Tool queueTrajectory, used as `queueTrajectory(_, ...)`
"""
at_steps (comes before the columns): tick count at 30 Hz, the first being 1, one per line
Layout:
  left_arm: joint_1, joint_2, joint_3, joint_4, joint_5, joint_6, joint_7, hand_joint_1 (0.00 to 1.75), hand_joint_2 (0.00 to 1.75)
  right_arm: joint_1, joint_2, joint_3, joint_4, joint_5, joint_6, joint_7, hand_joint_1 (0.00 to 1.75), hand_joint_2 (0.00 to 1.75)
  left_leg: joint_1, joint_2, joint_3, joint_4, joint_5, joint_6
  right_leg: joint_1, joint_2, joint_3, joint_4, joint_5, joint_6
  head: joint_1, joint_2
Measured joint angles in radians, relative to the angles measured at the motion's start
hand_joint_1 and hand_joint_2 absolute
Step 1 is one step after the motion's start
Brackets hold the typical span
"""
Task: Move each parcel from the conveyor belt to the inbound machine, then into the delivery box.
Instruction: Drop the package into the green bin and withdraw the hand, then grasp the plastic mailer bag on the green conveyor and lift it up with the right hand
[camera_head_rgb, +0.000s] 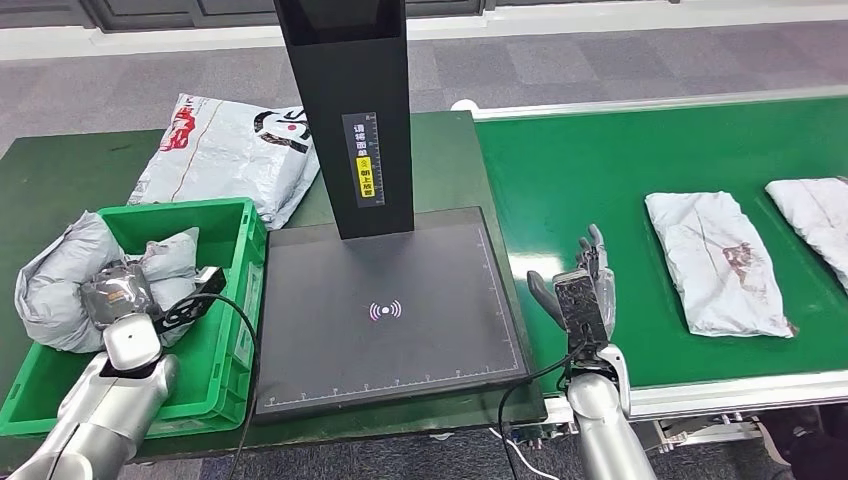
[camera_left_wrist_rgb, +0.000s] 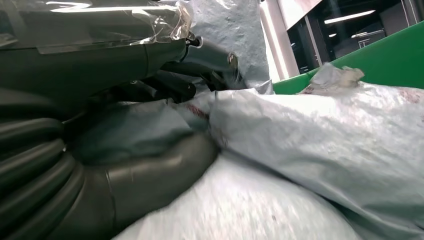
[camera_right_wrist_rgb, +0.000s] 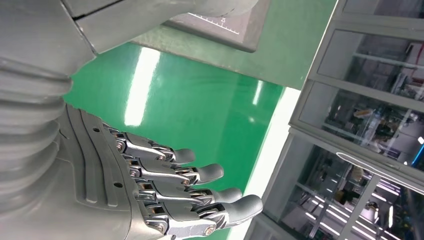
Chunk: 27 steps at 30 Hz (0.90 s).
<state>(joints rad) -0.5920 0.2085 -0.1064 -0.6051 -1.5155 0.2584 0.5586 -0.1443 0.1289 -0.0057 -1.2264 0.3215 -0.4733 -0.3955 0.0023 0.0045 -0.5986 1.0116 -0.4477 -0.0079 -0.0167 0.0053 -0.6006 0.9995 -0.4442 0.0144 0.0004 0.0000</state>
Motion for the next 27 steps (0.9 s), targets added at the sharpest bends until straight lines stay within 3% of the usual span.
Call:
queueTrajectory(4, 0.004, -0.007, 0.017, -0.007, 0.014, 0.065, -0.108, 0.00, 1.75, 0.008, 0.000, -0.001, -0.012, 0.007, 0.007, 0.000, 0.00, 1.75, 0.000, -0.001, 0.000, 0.000, 0.000, 0.000, 0.000, 0.000, 0.000, 0.000, 0.000, 0.000, 0.000, 0.000)
queueTrajectory(10, 0.021, -0.031, 0.130, -0.063, 0.205, 0.237, -0.405, 0.00, 1.75, 0.015, -0.002, -0.009, -0.037, 0.010, 0.031, 0.008, 0.00, 1.75, 0.000, -0.003, -0.001, 0.000, 0.000, 0.000, 0.000, -0.001, 0.000, 0.000, 0.000, 0.000, 0.000, 0.000)
queueTrajectory(14, 0.023, -0.048, 0.204, -0.141, 0.429, 0.377, -0.590, 0.00, 0.00, 0.015, -0.003, -0.011, -0.039, 0.001, 0.035, 0.005, 0.00, 1.75, 0.000, -0.002, -0.001, 0.000, 0.000, 0.000, 0.000, -0.001, 0.000, 0.000, 0.000, 0.000, 0.000, 0.000)
queueTrajectory(18, 0.016, -0.066, 0.255, -0.241, 0.641, 0.436, -0.796, 0.00, 0.00, 0.023, -0.008, -0.011, -0.039, -0.037, 0.016, -0.018, 0.00, 1.75, 0.000, -0.003, -0.001, 0.001, 0.000, 0.000, 0.000, -0.002, 0.000, -0.001, 0.000, 0.000, 0.000, 0.000)
queueTrajectory(27, -0.002, -0.090, 0.281, -0.300, 0.697, 0.414, -0.846, 0.00, 0.00, 0.029, -0.019, -0.011, -0.039, -0.066, 0.004, -0.036, 0.00, 1.75, 0.000, -0.003, -0.001, 0.000, 0.000, 0.000, 0.000, -0.002, 0.000, 0.000, 0.000, 0.000, 0.000, 0.000)
